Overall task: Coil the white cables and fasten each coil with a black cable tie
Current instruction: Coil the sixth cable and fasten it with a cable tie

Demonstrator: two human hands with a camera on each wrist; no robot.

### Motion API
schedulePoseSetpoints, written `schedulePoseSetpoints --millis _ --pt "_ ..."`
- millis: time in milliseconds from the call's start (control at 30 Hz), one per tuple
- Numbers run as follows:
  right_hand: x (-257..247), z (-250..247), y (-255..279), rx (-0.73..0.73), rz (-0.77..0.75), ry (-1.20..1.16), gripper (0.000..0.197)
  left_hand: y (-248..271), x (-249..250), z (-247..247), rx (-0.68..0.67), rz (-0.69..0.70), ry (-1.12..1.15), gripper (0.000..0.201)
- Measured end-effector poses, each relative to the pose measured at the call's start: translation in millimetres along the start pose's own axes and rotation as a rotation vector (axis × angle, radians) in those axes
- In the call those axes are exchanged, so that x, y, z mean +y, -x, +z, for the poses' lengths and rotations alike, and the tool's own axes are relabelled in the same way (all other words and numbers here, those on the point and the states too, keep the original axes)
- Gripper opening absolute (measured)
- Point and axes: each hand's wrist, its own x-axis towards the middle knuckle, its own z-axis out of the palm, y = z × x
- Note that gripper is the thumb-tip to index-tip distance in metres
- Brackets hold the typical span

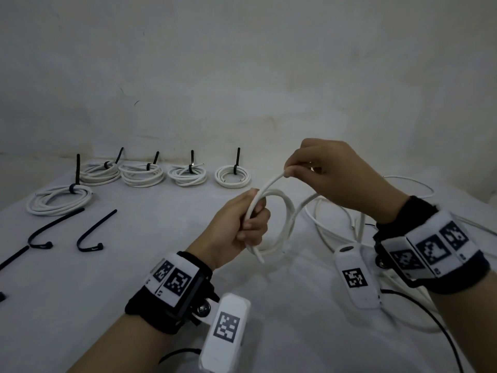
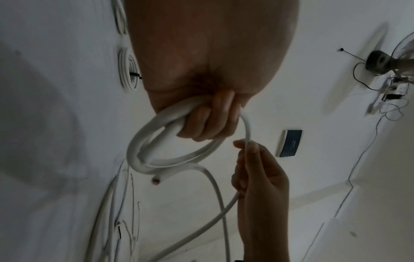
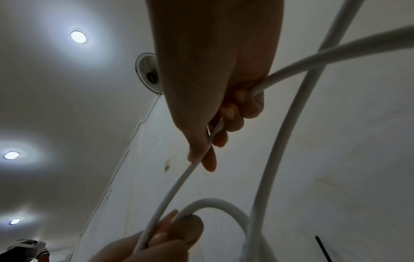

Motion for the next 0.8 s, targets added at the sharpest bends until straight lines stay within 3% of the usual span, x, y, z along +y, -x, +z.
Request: schedulePoseSetpoints --millis 167,333,600,667,800 --pt "13 10 -2 -0.015 0.093 -0.087 0.021 -2 1 -2 0.087 0.012 0.099 0.045" --pt "30 15 5 -0.073 0.246 -0.302 0.023 -1 15 -10 0.177 0.164 0.249 0.030" --pt "48 32 22 -0.049 0.365 -0.462 0.015 4 31 -23 0.206 0.290 0.474 0.053" --pt "51 33 28 -0.050 0.368 -0.425 0.015 6 37 -29 0.221 0.328 0.485 0.052" --pt "47 31 35 -0.119 0.253 -0.132 0.014 8 42 -35 0.264 0.361 0.483 0.047"
